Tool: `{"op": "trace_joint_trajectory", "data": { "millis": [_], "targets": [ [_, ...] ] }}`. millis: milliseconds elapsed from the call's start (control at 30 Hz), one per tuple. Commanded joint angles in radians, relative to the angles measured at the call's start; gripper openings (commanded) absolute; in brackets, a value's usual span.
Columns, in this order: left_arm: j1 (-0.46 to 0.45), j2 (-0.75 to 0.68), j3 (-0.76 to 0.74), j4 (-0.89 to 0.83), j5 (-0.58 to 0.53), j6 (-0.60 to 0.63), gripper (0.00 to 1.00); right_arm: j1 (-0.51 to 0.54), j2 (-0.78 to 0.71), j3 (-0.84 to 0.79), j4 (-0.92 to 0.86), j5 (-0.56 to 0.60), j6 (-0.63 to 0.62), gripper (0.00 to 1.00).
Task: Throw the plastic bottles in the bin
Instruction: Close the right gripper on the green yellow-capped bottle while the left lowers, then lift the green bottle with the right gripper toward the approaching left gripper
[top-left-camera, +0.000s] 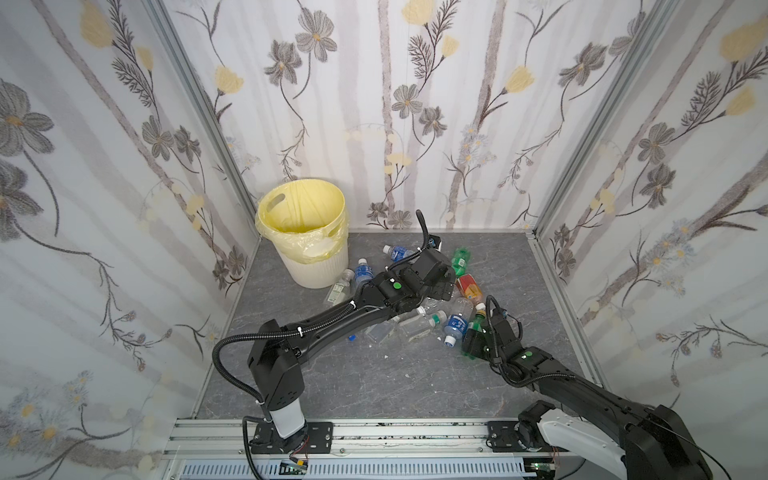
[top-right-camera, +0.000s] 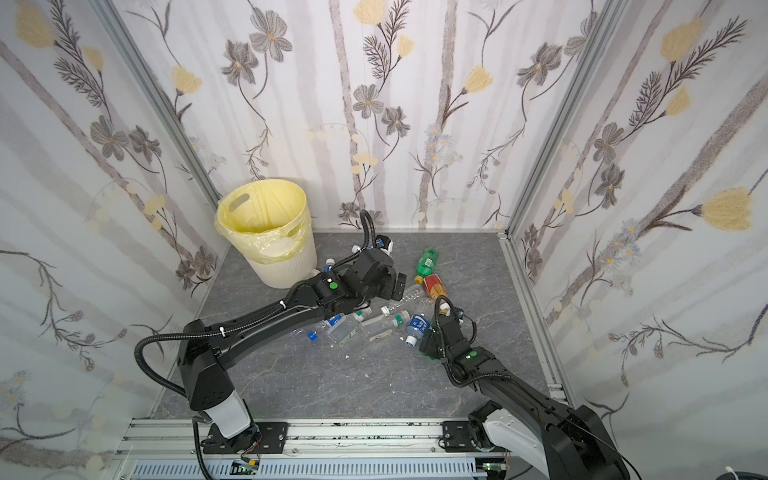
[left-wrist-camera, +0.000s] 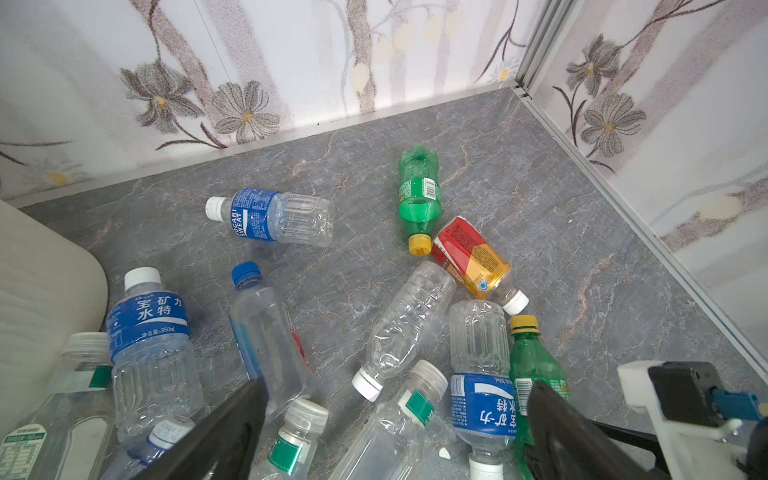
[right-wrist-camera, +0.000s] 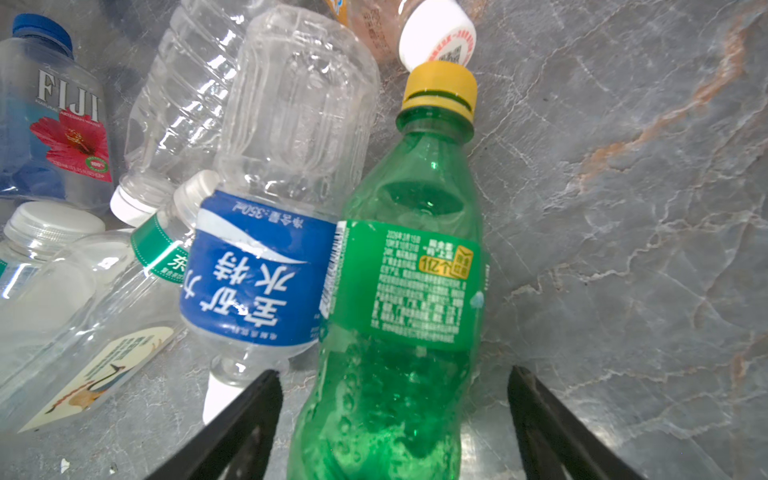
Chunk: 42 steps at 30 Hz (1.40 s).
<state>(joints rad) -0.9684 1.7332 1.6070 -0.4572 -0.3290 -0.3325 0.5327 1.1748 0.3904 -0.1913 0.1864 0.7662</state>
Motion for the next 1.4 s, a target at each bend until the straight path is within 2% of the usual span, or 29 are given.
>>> {"op": "trace_joint_trajectory", "data": {
  "millis": [0, 567, 1033, 1367],
  "targets": [
    [-0.004, -0.011, -0.01, 0.046, -0.023, -0.017, 1.0, 0.0, 0.021, -0.007, 0.071, -0.023, 0.019, 0.83],
    [-0.008, 0.02, -0.007, 0.068, 0.021, -0.026, 1.0, 0.002, 0.013, -0.074, 0.127, -0.051, 0.048, 0.58],
    [-0.007, 0.033, 0.006, 0.074, 0.06, -0.042, 1.0, 0.001, -0.004, -0.063, 0.138, -0.055, 0.05, 0.53],
    [0.087, 0.014, -0.045, 0.071, 0.083, -0.146, 1.0, 0.001, -0.048, -0.012, 0.074, -0.016, 0.02, 0.53]
  ]
}}
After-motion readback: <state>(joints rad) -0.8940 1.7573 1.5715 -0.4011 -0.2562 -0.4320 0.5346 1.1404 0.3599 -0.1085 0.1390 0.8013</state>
